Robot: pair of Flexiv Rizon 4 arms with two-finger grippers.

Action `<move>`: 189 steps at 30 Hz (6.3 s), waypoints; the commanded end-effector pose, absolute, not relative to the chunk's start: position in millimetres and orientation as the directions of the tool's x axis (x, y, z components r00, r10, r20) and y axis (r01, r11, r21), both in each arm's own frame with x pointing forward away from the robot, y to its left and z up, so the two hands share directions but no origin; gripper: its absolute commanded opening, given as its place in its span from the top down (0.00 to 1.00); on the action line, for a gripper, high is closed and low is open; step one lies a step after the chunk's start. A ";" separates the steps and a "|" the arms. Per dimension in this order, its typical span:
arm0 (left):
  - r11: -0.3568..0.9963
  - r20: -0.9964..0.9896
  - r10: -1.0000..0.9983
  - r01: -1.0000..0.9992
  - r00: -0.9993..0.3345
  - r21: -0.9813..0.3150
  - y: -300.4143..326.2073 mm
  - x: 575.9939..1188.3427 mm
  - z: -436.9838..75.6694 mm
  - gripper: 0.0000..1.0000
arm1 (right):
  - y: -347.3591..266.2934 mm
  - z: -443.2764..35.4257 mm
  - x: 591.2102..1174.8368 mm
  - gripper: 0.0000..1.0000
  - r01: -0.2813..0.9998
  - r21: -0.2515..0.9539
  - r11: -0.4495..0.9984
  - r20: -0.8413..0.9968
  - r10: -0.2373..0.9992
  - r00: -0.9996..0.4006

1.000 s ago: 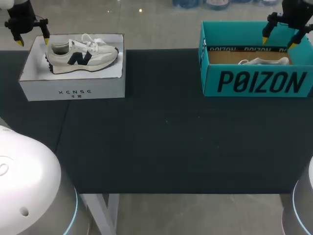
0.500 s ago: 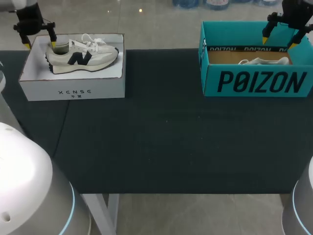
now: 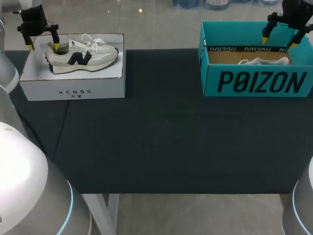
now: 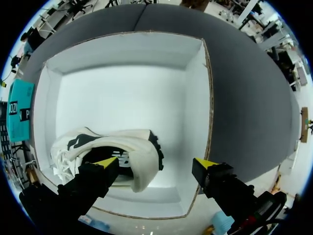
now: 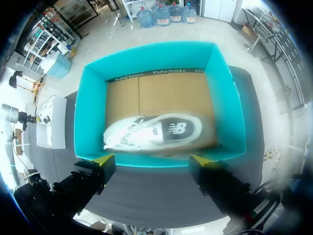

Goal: Take the shoe out of the shoebox, open the shoe tongue, remove and reinsert the insole, then place the shoe into the shoebox

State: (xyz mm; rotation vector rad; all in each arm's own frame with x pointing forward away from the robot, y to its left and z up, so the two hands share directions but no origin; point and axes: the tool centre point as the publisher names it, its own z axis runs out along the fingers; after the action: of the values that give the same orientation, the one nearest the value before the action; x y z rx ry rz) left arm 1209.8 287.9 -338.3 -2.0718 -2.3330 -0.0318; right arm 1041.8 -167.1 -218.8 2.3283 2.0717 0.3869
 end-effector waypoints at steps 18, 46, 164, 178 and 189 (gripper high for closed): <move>0.113 0.048 0.992 0.993 -0.114 0.017 283.6 1224.1 -351.1 0.61 | -167.0 -218.8 1042.2 0.00 0.978 0.163 -0.130 0.181 0.978 0.100; 0.139 0.010 0.990 0.982 -0.142 0.125 285.2 1210.5 -295.5 1.00 | -167.0 -218.8 1042.2 0.00 0.978 0.163 -0.130 0.181 0.978 0.100; 0.073 0.011 0.997 0.976 -0.077 0.205 -108.5 834.5 -338.8 0.51 | -167.0 -218.8 1042.2 0.00 0.978 0.163 -0.130 0.181 0.978 0.100; 0.176 -0.124 0.981 0.949 -0.148 0.262 -84.4 859.7 -266.3 0.00 | -167.0 -218.8 1042.2 0.00 0.978 0.163 -0.130 0.181 0.978 0.100; 0.469 -0.550 0.690 0.869 -0.471 -0.156 -0.1 841.3 -254.8 0.00 | -167.0 -218.8 1042.2 0.00 0.978 0.163 -0.130 0.181 0.978 0.100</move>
State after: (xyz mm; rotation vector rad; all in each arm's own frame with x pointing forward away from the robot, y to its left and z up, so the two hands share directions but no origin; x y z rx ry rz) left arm 860.9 -56.2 -249.5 -1.9384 -2.7503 0.1166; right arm 1041.8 -167.1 -218.8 2.3283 2.0716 0.3870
